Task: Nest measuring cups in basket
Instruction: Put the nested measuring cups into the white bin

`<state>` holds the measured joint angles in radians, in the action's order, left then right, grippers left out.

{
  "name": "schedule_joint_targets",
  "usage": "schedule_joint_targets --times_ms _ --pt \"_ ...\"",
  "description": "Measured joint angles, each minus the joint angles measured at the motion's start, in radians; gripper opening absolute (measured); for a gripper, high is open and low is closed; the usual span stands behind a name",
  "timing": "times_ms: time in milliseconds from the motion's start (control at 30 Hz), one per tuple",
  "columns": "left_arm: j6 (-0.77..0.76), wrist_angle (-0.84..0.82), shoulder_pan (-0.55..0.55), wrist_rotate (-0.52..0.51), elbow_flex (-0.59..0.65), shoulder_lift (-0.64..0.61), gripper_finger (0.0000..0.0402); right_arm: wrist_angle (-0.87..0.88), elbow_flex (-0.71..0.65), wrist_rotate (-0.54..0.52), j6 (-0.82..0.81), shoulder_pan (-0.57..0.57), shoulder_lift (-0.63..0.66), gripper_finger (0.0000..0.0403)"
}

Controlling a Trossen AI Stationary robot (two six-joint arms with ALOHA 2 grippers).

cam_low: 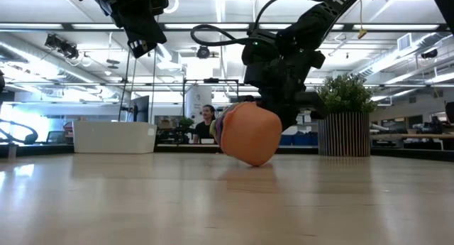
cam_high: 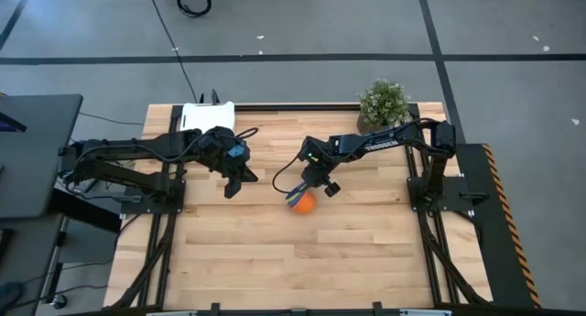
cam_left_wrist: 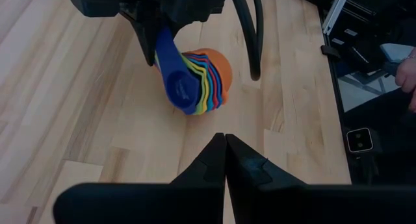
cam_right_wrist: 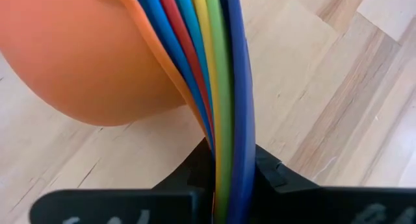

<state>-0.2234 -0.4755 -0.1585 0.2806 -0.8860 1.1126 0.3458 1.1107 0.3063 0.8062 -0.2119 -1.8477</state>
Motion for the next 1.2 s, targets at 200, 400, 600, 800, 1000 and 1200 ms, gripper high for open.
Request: schedule_joint_targets --times_ms 200,400,600,800,1000,1200 --pt "-0.001 0.0 0.0 0.0 0.0 0.0 0.0014 -0.013 0.0 -0.016 -0.003 0.0 0.0 0.0053" --pt "0.0 0.0 0.0 0.0 0.0 0.0 0.0014 -0.013 0.0 -0.049 -0.048 0.0 0.0 0.0053" --pt "0.0 0.0 0.0 0.0 0.0 0.0 0.0014 -0.006 0.0 -0.063 -0.122 0.0 0.001 0.0053" --pt "0.0 0.0 0.0 0.0 0.0 0.0 0.0014 -0.011 0.001 -0.144 -0.137 0.0 0.007 0.0053" --pt "0.0 0.0 0.0 0.0 0.0 0.0 0.0014 0.037 0.035 -0.17 -0.154 0.001 0.019 0.0053" --pt "-0.001 0.005 0.0 0.0 0.0 0.0 0.0014 0.109 0.111 -0.222 -0.156 0.001 0.026 0.0053"
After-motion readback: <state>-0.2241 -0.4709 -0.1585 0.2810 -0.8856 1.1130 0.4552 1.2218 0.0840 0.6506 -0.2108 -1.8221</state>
